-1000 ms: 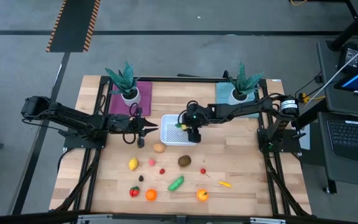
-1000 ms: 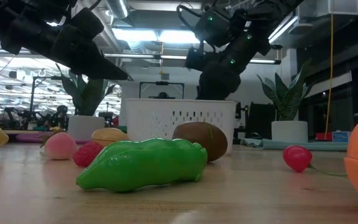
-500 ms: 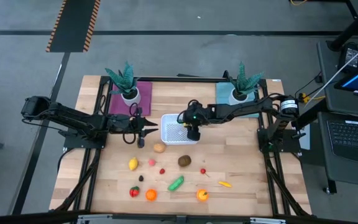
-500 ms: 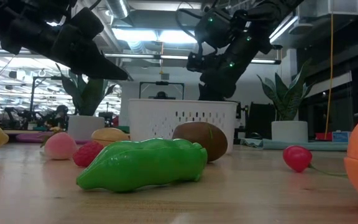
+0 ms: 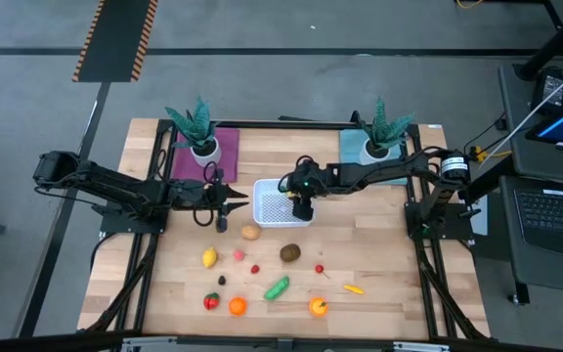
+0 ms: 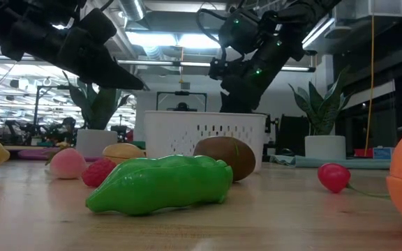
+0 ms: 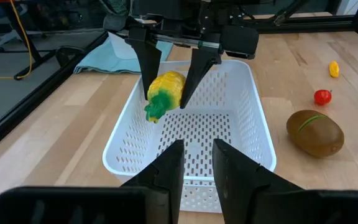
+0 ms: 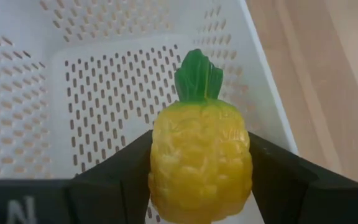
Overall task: Pick and placing Produce into tupperware
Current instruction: Put the yellow pineapple into the white bin, then put the top red strawberry into the white bin
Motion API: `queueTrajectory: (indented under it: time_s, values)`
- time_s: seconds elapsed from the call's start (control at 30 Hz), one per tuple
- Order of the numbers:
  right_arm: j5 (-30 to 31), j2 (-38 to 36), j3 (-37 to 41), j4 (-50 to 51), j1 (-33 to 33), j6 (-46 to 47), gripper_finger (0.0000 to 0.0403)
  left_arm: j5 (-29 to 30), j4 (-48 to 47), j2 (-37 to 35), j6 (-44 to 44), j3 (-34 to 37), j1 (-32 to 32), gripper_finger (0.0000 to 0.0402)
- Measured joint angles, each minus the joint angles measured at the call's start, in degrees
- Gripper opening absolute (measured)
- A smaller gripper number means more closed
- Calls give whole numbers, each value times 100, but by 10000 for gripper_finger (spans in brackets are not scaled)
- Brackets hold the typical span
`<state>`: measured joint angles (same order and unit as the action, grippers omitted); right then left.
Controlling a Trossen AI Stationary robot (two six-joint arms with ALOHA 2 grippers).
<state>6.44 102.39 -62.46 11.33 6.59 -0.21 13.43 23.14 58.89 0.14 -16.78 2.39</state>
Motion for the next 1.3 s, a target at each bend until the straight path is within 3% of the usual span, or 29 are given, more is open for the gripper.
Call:
queueTrajectory:
  time_s: [0.4,0.77,1.3]
  values:
    - [-410,0,0,-6,0,-23,232,0,-2,0,-2,0,0,60]
    - [-415,0,0,22,-2,-203,309,-1,-7,0,-2,0,-1,86]
    - [-415,-4,-74,121,-243,-151,312,0,-17,0,0,0,-1,112]
